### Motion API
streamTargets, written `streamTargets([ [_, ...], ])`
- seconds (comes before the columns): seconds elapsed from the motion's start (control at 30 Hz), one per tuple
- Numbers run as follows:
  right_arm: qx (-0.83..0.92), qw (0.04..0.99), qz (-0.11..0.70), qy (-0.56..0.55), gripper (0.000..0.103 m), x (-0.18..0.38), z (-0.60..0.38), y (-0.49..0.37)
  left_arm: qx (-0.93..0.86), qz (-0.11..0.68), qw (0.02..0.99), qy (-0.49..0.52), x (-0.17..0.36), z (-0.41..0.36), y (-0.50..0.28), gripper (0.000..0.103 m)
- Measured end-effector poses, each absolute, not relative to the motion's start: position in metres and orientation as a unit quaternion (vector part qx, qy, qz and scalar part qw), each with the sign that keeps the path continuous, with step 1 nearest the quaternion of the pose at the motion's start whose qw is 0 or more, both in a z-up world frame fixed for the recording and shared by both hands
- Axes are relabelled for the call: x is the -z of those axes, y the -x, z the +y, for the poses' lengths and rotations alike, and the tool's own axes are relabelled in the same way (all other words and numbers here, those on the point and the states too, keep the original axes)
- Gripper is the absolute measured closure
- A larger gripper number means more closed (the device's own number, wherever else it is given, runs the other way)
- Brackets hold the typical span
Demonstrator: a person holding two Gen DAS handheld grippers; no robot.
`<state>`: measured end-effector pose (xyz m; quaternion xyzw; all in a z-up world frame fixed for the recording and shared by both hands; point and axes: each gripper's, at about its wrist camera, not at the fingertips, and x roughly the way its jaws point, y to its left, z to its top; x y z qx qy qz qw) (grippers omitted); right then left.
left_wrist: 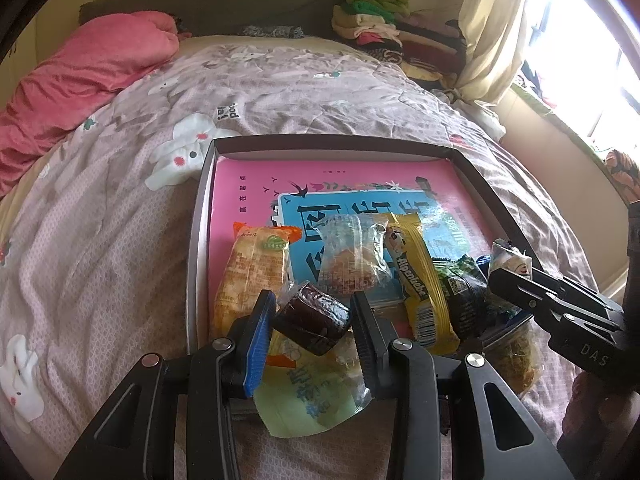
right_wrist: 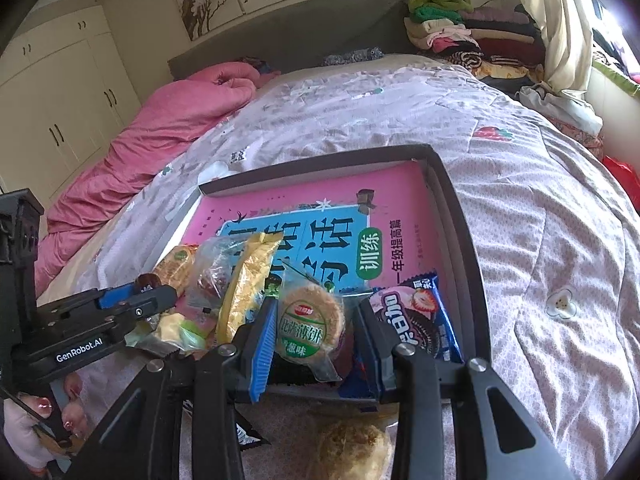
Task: Organize snacks
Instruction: 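Lower the cake pack into the tray with the right tool while the left tool lowers the dark pack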
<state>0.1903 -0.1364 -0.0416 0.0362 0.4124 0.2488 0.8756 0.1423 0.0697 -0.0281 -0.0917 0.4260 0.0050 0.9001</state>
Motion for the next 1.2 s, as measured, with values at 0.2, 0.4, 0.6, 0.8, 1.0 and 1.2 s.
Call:
streamTargets([
  [0.2,-0.249,0.876,0.412,-0.033,0.064,0.0426,-0.1369,-0.1897,-0.002,0.426,0.9,0.097,0.0278,0.0699,-0.1428,0.064],
  [0.4,-0.249,0.875,0.413,-0.032,0.063,0.0418,-0.1368,-0.1895,0.0,0.426,0.899,0.1,0.0272,0.0707,-0.1424,0.064],
  [0.6,-0.247,0.876,0.413,-0.031,0.063,0.0418,-0.1371,-0.1876,0.002,0.425,0.899,0.106,0.0266,0.0724,-0.1416,0.063],
  [0.8,-0.245,0.877,0.413,-0.034,0.063,0.042,-0.1408,-0.1838,0.006,0.423,0.9,0.105,0.0249,0.072,-0.1412,0.062],
  [1.0,-0.241,0.878,0.412,-0.034,0.063,0.0408,-0.1439,-0.1832,0.007,0.424,0.9,0.101,0.024,0.0702,-0.1407,0.062],
  [1.2,-0.243,0.877,0.412,-0.033,0.063,0.041,-0.144,-0.1837,0.012,0.423,0.901,0.096,0.0199,0.0649,-0.137,0.055],
])
